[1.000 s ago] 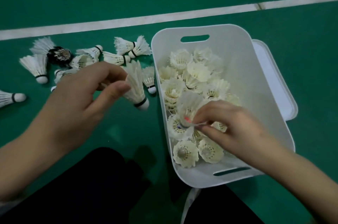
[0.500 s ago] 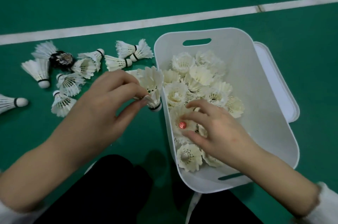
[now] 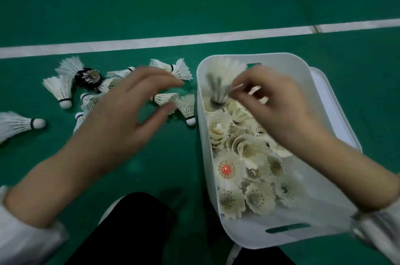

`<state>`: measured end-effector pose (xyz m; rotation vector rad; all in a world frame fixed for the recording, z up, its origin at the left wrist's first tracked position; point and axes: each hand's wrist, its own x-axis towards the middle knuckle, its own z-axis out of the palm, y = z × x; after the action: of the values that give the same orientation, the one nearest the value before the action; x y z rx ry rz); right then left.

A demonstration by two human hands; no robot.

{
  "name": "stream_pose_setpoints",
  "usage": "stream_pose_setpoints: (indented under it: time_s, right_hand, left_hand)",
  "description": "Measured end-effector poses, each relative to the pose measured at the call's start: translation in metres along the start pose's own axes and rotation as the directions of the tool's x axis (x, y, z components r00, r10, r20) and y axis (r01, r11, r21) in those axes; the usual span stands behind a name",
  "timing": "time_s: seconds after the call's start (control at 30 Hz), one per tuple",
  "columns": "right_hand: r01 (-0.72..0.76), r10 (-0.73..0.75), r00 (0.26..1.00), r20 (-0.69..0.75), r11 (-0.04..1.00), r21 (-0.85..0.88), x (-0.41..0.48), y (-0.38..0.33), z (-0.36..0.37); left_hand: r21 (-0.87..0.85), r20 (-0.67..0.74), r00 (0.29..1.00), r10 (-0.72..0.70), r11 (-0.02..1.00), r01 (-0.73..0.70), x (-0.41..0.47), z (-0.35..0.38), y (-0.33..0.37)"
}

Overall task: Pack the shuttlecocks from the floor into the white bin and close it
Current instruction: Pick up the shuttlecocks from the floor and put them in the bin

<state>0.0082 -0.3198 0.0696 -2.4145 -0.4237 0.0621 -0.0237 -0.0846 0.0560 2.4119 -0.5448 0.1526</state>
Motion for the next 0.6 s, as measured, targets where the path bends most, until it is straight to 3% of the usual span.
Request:
stream_pose_setpoints:
  time_s: [0.1,0.2,0.33,0.5,0.6]
  right_hand:
    - [-0.124,0.124,0.992,-0.004,0.990,-0.067,0.019,0.018,0.005]
    - [-0.158,0.172,0.982,0.078,0.974,-0.161,0.035,0.031,0.034]
    - [-0.191,0.246,0.945,0.216,0.950,-0.248,0.043,0.044,0.074]
    - [-0.282,0.334,0.914,0.231,0.931,-0.229,0.050,0.044,0.080]
    - [-0.324,0.354,0.902,0.247,0.933,-0.155,0.044,0.047,0.075]
  left_hand:
    - [0.091,0.074,0.974,-0.215,0.974,0.208,-0.012,-0.002,-0.042]
    - [0.259,0.141,0.898,-0.418,0.891,0.374,-0.041,0.007,-0.090]
    - [0.420,0.061,0.777,-0.626,0.722,0.549,-0.078,0.012,-0.131]
    - [0.491,0.086,0.659,-0.748,0.607,0.625,-0.101,0.026,-0.158]
    - [0.457,0.036,0.669,-0.742,0.608,0.649,-0.099,0.034,-0.163]
